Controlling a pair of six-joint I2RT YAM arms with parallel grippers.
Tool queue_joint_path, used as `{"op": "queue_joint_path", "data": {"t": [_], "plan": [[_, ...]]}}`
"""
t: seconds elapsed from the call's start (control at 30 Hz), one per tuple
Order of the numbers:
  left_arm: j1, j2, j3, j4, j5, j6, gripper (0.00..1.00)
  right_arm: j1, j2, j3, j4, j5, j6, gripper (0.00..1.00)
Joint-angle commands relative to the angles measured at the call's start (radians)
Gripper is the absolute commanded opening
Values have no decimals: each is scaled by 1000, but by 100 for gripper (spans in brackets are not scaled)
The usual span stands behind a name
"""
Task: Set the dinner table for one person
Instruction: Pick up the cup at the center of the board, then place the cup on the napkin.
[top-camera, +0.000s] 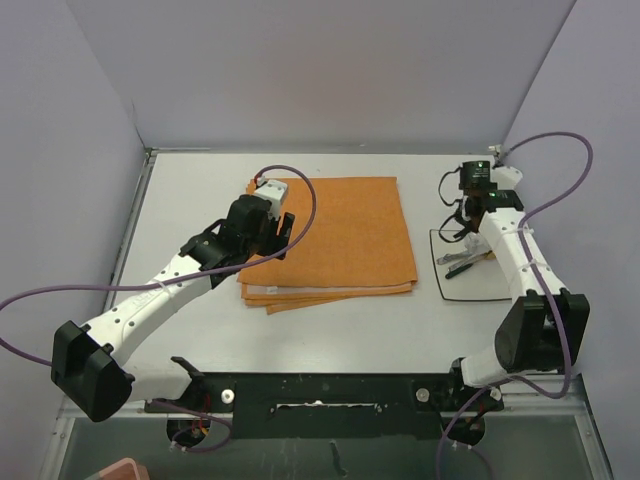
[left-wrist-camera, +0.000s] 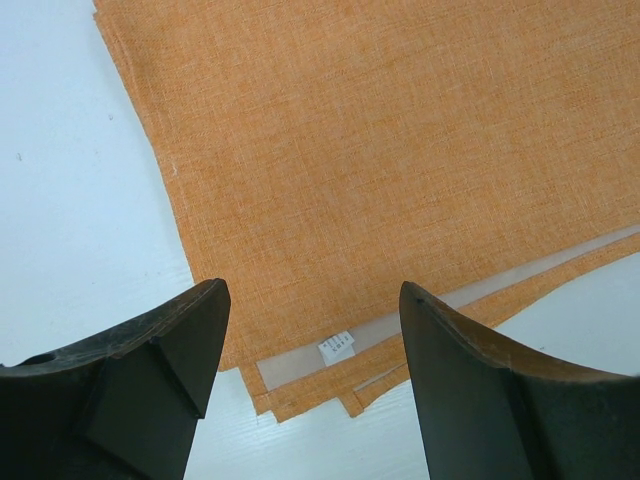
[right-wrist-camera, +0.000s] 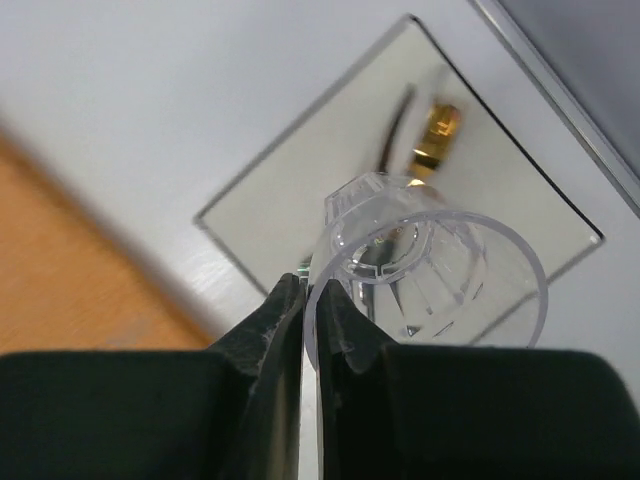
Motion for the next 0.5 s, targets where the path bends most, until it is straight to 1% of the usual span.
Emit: {"op": "queue_joint_path", "data": {"t": [0.0,0.03,0.13,0.27,0.37,0.47], "plan": [[4,-49,-14,70,-17,-44,68,159,-111,26,372,-58,-299,0],[3,-54,-22,77,-22,-50,67,169,-96,32,420,-128,-361,0],[5,-58,-30,83,-29,-60,67,187,30,123,399,-277,-439,0],[5,-49,-25,74,-28,-57,67,211,126,185,419,-350,-492,0],[5,-44,-28,79,-23,-54,67,226,220,263,392,-440,-529,0],[7,-27,-40,91,-26,-52,67,262,291,324,378,-478,-561,0]]}}
